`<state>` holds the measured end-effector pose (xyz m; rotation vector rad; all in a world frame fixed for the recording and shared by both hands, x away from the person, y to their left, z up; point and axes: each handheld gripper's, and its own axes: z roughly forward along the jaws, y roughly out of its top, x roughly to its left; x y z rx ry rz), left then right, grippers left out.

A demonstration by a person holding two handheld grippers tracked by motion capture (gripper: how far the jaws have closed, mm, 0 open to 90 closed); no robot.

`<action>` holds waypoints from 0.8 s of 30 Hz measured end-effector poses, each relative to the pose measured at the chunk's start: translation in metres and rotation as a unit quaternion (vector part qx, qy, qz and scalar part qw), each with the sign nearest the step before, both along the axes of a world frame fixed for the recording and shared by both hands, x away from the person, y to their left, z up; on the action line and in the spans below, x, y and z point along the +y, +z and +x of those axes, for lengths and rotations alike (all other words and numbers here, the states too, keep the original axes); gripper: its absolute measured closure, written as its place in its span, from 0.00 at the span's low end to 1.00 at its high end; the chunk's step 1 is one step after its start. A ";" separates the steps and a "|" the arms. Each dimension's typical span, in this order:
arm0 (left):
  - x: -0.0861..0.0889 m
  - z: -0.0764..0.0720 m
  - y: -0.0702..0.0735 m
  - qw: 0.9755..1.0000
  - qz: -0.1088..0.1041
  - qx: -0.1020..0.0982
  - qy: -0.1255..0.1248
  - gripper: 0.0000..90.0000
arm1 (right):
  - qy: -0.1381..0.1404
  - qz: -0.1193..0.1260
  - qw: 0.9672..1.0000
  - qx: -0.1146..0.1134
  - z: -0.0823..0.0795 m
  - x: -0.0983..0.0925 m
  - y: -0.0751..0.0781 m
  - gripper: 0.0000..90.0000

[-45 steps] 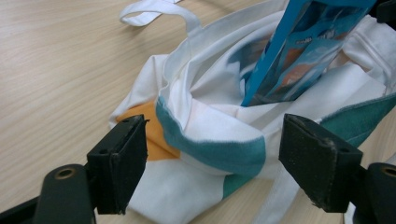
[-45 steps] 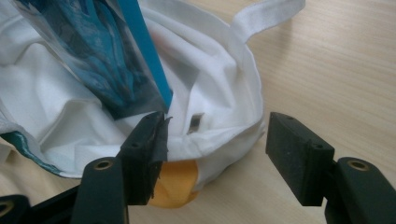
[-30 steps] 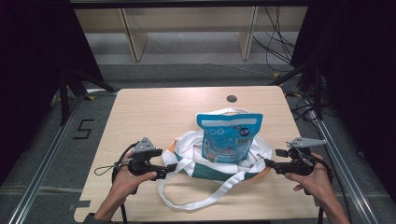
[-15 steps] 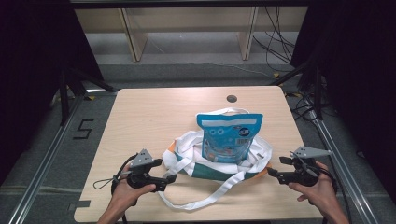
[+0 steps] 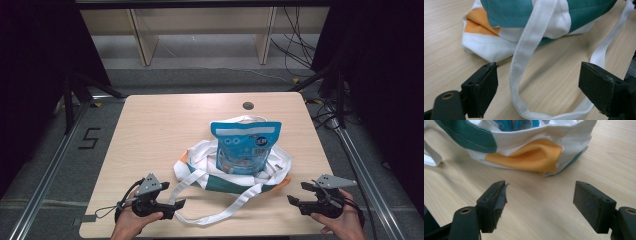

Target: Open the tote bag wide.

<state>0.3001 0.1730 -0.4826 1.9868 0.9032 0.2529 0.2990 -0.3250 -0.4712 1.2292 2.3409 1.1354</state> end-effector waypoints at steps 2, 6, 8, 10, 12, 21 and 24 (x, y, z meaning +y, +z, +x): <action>-0.002 -0.003 -0.005 1.000 0.000 -0.003 0.005 0.17 | 0.002 -0.001 1.000 0.009 -0.004 0.001 -0.001 0.30; 0.001 -0.009 -0.009 1.000 0.025 -0.004 -0.001 0.17 | 0.000 -0.014 1.000 0.007 -0.009 0.001 -0.009 0.26; 0.001 -0.013 -0.012 1.000 0.020 -0.008 0.010 0.17 | -0.009 -0.020 1.000 0.017 -0.014 0.002 -0.013 0.26; 0.001 -0.018 -0.015 1.000 0.008 -0.001 0.017 0.17 | -0.006 -0.018 1.000 0.020 -0.019 0.002 -0.016 0.26; 0.001 -0.022 -0.018 1.000 0.015 0.004 0.012 0.17 | 0.000 -0.019 1.000 0.022 -0.023 -0.001 -0.019 0.26; 0.002 -0.024 -0.019 0.999 0.040 0.001 0.001 0.17 | 0.003 -0.017 1.000 0.024 -0.031 -0.003 -0.027 0.24; 0.000 -0.024 -0.020 1.000 0.022 0.008 0.008 0.17 | 0.009 -0.015 0.999 0.029 -0.031 -0.001 -0.027 0.24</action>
